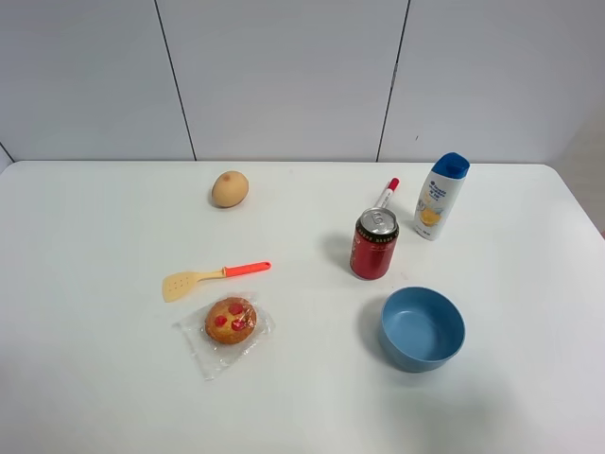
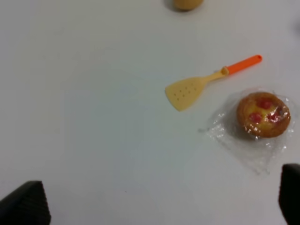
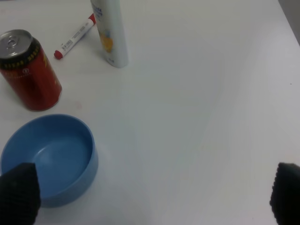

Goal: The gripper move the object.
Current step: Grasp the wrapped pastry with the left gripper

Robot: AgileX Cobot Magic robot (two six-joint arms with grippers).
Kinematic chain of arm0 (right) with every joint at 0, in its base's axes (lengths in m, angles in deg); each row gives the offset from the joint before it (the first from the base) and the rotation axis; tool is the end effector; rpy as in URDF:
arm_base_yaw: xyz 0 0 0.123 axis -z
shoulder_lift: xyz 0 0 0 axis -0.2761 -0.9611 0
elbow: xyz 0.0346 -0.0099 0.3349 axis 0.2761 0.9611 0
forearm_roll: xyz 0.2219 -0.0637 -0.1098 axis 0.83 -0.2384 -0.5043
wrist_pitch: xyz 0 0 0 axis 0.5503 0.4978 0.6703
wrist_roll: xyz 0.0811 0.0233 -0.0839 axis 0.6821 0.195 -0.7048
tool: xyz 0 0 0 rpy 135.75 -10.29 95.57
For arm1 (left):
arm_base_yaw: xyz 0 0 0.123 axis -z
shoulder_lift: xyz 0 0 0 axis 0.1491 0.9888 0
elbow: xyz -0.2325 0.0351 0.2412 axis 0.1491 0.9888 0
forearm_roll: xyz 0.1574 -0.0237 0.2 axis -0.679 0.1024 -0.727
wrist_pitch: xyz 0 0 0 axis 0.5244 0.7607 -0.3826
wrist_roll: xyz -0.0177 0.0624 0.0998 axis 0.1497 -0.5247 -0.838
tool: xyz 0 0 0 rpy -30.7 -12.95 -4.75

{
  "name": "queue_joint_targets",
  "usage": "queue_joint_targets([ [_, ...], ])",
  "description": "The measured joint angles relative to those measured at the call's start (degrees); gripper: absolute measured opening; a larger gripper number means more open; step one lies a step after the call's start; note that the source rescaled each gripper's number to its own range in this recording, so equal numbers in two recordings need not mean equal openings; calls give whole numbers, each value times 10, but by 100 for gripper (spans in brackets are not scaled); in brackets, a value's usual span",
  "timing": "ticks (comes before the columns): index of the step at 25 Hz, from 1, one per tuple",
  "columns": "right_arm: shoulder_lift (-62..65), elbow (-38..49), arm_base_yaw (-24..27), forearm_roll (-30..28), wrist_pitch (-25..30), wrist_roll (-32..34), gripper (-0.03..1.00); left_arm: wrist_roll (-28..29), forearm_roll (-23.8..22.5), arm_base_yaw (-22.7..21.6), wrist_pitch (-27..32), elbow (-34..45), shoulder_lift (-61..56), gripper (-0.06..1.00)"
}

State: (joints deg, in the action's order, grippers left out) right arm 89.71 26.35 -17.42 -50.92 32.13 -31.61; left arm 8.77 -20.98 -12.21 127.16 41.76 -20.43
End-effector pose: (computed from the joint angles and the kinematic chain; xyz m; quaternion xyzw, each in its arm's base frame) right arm -0.0280 -0.0006 0.2618 0.0051 0.8572 0.0156 0.5147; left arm 0.0094 -0.0233 0.3230 0.0685 0.8937 -0.0510 0.4405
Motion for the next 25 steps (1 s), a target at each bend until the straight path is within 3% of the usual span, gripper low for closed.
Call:
queue_joint_targets([
  [17,0,0,0,0,0,0,100,-53,11,5,-64,-97,290,100],
  [25,0,0,0,0,0,0,100,-62,11,105,-118,-135,388,100],
])
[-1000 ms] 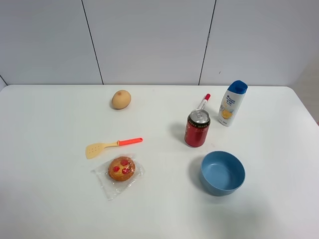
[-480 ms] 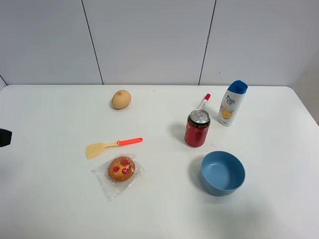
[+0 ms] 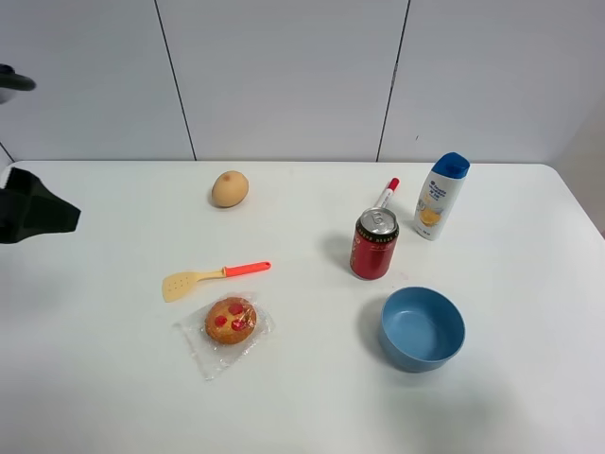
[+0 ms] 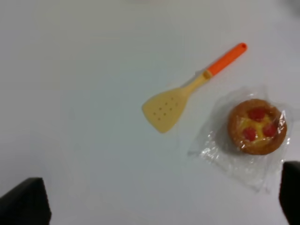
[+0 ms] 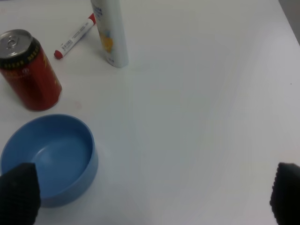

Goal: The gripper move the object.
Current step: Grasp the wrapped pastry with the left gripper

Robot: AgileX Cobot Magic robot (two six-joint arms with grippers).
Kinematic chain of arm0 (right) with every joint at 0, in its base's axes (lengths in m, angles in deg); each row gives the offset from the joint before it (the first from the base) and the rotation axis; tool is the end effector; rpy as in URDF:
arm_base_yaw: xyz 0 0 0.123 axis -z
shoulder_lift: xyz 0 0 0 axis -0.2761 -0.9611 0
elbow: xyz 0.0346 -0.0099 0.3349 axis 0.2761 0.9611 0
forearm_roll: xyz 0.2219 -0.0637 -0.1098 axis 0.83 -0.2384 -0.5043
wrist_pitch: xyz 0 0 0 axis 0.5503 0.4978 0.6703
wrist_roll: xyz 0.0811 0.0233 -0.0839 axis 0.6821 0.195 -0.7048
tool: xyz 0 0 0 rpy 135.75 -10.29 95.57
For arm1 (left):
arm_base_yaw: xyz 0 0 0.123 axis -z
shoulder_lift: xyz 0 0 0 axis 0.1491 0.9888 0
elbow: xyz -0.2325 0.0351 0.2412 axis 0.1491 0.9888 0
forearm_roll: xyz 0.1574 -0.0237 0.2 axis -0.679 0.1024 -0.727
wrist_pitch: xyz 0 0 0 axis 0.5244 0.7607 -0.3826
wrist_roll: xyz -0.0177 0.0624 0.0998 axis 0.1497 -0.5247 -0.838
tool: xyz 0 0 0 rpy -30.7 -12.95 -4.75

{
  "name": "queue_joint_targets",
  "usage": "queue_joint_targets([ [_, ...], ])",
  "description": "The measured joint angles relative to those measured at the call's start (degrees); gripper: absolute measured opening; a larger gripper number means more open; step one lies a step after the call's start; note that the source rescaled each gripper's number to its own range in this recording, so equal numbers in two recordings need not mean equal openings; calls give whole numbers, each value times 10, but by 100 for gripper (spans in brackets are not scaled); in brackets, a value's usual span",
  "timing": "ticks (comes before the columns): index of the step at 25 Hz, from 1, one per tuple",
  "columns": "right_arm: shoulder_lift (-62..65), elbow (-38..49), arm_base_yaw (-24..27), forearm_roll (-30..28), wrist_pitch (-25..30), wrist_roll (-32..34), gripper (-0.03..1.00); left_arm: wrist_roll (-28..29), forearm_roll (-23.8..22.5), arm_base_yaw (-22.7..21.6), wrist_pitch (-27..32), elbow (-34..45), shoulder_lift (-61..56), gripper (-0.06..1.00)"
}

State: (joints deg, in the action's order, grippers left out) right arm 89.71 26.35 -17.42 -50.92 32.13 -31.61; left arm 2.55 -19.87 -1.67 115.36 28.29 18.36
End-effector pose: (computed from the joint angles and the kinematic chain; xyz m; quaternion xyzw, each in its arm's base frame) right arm -0.0280 -0.0006 0.2618 0.0051 0.8572 0.0156 0.5147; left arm 0.1760 -0.0442 0.3560 0.1697 0.9249 -0.0818 0.3303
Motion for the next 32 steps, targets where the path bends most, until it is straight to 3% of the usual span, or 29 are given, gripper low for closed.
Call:
queue_joint_targets([
  [13,0,0,0,0,0,0,100,30,-1,205,-62,-10,95,100],
  [20,0,0,0,0,0,0,100,46,-49,292,-80,-11,136,100],
  [24,0,0,0,0,0,0,100,48,-72,314,-85,-11,173,100],
  [32,0,0,0,0,0,0,100,49,-77,314,-127,-11,265,100],
])
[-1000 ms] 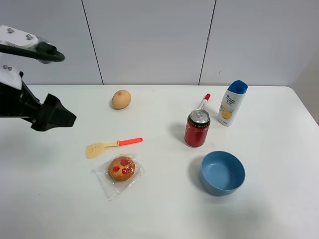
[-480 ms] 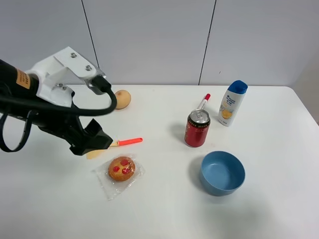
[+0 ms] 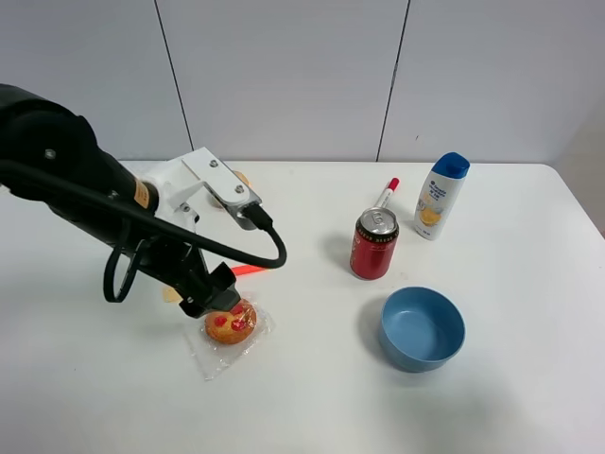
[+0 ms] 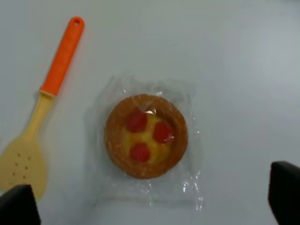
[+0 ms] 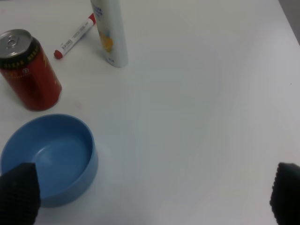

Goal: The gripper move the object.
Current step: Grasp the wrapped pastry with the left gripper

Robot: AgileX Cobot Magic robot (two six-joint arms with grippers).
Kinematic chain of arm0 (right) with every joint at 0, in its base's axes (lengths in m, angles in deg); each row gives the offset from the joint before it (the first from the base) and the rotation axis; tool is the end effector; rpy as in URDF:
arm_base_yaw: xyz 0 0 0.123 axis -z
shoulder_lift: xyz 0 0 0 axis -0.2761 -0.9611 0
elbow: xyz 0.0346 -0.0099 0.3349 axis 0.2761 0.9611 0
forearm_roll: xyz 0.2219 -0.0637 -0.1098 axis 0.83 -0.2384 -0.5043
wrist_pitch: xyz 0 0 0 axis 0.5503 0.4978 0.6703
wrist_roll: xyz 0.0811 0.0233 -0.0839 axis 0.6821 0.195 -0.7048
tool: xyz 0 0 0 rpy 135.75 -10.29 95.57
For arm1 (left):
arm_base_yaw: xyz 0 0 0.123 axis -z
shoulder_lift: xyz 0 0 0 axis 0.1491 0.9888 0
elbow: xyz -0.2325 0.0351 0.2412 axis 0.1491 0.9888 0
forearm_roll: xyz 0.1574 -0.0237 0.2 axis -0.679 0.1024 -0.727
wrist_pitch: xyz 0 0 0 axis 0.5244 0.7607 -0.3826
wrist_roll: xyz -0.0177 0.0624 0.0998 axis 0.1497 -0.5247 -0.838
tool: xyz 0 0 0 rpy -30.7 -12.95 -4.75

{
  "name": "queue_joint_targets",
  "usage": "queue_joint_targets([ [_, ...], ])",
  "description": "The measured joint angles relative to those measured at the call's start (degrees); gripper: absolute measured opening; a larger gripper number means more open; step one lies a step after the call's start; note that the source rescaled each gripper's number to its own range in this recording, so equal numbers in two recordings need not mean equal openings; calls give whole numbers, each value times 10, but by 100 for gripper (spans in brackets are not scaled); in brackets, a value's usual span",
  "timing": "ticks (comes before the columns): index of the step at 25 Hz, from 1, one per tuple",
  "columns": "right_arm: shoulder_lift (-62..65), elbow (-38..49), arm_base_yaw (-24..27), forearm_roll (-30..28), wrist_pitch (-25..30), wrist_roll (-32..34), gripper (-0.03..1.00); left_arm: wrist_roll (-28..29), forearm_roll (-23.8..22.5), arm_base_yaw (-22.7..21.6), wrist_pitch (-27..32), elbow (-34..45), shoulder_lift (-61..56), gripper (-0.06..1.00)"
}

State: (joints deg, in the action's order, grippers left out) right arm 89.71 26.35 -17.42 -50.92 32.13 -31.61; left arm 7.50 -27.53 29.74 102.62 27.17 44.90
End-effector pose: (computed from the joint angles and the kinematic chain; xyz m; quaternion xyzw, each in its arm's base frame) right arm -0.0280 -0.0006 0.2618 0.0051 0.8572 0.0156 0.5147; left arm 0.2250 -0.1883 0.2624 0.3972 0.8909 -0.0885 0.2015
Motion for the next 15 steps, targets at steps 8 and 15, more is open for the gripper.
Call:
queue_joint_targets([
  [8,0,0,0,0,0,0,100,0,-2,0,-46,0,64,100],
  [15,0,0,0,0,0,0,100,0,-3,0,-80,0,95,100],
])
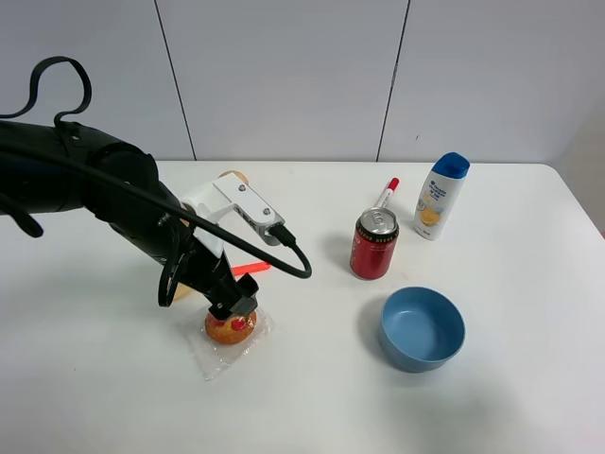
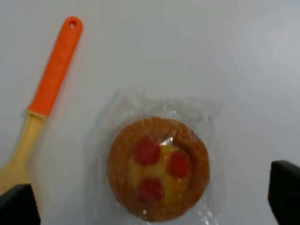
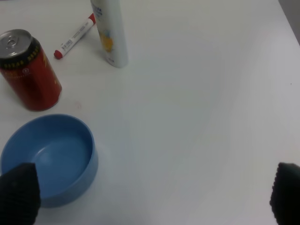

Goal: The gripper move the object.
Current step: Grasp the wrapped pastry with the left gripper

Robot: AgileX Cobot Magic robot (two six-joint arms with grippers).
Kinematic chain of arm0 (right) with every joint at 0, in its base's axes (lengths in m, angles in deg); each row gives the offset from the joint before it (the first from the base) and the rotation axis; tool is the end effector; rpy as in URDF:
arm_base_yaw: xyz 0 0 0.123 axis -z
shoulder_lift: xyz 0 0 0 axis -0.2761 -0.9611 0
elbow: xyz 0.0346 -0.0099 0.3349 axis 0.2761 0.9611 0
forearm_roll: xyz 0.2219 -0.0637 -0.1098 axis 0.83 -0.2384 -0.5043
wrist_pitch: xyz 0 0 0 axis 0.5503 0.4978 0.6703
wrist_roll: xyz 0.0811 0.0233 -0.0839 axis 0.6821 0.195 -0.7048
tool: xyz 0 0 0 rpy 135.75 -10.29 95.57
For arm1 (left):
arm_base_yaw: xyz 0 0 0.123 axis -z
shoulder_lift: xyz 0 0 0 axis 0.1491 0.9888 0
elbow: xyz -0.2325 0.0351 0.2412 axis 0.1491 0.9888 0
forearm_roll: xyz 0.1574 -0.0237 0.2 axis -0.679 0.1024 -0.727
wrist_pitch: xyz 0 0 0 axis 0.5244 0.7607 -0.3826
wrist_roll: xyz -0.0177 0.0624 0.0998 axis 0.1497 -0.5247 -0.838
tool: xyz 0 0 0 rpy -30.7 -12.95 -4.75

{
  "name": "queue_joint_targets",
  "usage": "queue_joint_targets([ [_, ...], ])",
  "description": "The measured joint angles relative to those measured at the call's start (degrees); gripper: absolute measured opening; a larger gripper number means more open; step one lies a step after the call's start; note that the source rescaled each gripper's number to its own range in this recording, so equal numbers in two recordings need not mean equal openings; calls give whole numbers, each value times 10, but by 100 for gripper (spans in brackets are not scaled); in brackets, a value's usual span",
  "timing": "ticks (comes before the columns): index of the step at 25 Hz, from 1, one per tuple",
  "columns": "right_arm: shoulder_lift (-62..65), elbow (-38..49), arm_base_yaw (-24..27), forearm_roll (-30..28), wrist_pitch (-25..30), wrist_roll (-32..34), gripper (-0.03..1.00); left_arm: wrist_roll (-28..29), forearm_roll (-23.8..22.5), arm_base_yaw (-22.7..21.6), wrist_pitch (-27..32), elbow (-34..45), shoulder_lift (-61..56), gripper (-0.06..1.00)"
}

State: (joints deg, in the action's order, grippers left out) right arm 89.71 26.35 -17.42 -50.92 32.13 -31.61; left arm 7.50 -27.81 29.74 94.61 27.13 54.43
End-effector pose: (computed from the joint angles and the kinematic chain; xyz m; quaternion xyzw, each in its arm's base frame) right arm -0.0280 -0.0006 0.2618 0.0051 0.8572 0.0156 0.5147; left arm 0.2534 -0.2085 0.2175 0.3945 0.8954 -0.0786 0.1908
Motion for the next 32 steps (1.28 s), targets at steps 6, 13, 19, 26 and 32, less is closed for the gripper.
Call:
queue_joint_targets([
  [6,0,0,0,0,0,0,100,0,-1,0,-16,0,26,100],
  [13,0,0,0,0,0,0,100,0,-2,15,-59,34,36,100],
  [19,0,0,0,0,0,0,100,0,-4,15,-96,62,40,100],
  [26,0,0,0,0,0,0,100,0,-8,15,-109,64,67,100],
  [32,0,0,0,0,0,0,100,0,-9,15,-122,64,94,100],
])
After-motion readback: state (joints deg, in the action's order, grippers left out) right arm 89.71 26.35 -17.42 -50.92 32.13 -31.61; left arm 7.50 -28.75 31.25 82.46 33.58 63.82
